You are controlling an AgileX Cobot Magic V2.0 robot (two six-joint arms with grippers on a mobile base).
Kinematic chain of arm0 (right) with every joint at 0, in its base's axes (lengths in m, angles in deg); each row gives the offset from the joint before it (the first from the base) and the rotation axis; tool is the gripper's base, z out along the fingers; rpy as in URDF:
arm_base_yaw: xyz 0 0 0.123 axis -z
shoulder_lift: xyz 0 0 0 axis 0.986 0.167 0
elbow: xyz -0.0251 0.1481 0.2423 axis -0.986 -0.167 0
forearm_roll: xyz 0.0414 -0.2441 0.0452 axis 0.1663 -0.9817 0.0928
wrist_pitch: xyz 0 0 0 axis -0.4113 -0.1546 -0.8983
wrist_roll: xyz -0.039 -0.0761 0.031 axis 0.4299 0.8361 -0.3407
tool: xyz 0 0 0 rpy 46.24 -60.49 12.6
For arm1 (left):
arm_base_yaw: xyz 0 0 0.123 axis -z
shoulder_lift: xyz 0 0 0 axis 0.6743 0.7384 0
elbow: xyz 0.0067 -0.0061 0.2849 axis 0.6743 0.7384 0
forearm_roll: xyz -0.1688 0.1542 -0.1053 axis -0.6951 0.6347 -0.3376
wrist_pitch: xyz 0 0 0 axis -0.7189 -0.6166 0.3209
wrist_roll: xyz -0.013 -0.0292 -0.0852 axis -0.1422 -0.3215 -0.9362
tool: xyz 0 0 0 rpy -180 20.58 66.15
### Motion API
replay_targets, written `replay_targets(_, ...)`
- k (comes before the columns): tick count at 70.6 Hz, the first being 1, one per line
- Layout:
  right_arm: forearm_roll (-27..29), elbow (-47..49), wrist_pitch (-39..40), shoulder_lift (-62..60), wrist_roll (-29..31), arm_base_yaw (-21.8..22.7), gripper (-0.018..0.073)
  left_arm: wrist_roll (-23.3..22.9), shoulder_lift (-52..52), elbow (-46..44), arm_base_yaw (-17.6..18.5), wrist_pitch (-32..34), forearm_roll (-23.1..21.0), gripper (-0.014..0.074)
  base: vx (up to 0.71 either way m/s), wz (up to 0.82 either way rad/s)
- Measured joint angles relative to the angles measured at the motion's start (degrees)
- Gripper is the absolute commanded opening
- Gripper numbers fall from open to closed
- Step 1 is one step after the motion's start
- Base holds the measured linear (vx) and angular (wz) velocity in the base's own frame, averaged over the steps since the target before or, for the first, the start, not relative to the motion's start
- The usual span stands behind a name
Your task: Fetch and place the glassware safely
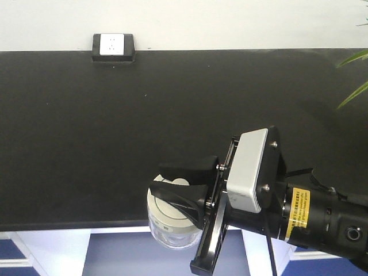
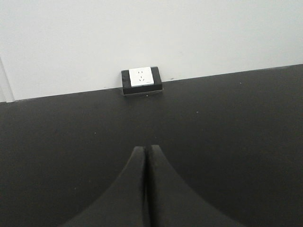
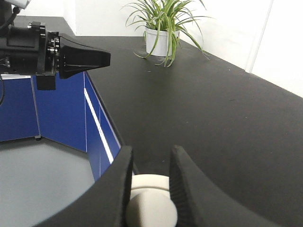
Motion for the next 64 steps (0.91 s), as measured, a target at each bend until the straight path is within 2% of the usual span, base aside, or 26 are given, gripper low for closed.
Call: replay_targets(64,-0.05,0.00,0.00,0.00,0.00,0.00,-0.0003,0.00,0.00,0.00,0.00,0.00,0.00,-0.0007,0.14,0.03)
